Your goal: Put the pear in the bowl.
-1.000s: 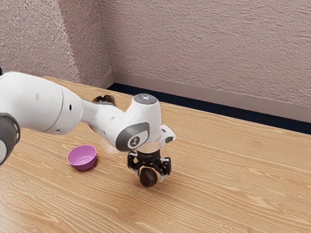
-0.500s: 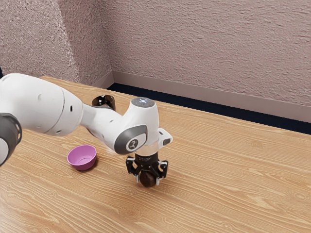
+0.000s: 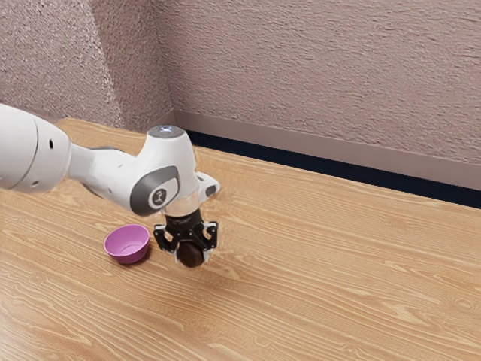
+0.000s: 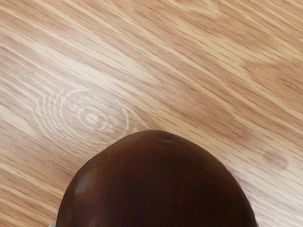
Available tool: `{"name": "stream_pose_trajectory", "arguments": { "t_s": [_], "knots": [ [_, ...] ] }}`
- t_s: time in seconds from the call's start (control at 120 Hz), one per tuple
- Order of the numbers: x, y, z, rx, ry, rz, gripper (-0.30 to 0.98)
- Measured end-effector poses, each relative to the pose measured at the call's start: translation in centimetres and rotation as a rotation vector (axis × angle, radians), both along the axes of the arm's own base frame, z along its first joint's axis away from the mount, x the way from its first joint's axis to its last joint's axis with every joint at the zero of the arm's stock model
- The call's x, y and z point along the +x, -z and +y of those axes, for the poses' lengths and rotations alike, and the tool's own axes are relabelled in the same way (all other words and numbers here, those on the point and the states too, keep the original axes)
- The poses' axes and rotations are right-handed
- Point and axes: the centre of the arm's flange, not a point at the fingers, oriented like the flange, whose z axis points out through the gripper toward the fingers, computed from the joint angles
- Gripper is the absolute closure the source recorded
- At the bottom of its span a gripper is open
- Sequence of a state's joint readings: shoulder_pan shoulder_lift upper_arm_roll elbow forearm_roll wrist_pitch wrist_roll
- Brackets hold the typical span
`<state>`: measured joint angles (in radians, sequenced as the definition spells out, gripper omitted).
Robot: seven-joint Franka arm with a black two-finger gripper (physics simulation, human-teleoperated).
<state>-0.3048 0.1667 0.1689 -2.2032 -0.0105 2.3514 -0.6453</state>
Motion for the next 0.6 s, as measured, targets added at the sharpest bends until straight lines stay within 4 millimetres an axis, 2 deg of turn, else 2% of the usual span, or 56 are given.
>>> {"name": "stream_pose_trajectory", "arguments": {
  "t_s": [0.242, 0.367, 0.433, 0.6],
  "knots": [
    [-0.5, -1.7, 14.5, -0.002, -0.267, -0.025, 0.29],
    [-1.0, -2.1, 20.3, 0.002, -0.375, -0.040, 0.29],
    [-0.7, -1.4, 21.8, 0.007, -0.400, -0.036, 0.29],
    [-0.1, -0.6, 22.1, 0.012, -0.402, -0.038, 0.29]
  ]
}}
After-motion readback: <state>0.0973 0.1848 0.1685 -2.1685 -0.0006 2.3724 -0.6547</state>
